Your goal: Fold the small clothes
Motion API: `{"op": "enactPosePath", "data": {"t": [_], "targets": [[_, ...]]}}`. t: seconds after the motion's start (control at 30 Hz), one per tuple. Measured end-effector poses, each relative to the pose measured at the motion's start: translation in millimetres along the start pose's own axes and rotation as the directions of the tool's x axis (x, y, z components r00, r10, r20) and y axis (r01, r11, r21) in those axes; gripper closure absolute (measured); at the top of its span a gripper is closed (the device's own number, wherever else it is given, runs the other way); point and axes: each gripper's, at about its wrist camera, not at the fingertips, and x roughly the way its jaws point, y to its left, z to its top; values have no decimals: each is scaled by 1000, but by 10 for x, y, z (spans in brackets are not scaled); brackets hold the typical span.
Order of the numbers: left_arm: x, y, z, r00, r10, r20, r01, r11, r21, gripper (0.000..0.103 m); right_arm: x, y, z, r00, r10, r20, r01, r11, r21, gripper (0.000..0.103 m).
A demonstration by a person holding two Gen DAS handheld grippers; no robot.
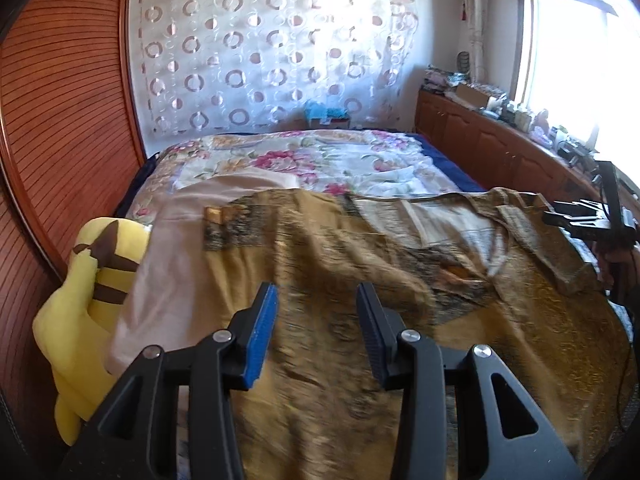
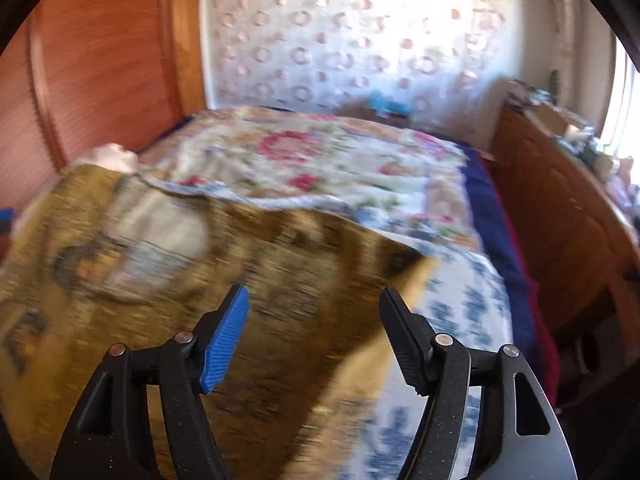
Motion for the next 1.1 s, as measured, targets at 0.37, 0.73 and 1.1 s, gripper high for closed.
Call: {"op": "enactPosePath", "data": {"t": [0.37, 0.73, 1.1], "targets": [[412, 380, 76, 994, 74, -87, -76, 997, -21, 63, 273, -205, -135, 996, -31, -85, 35, 998, 45, 30], [843, 542, 346, 986, 88, -142, -93, 995, -30, 63, 323, -303, -133, 994, 10, -104, -1, 996, 91, 22], [1069, 626, 302, 981, 63, -185, -76, 995, -62, 60, 323, -278, -132, 994, 11, -105, -2, 996, 92, 21]]}}
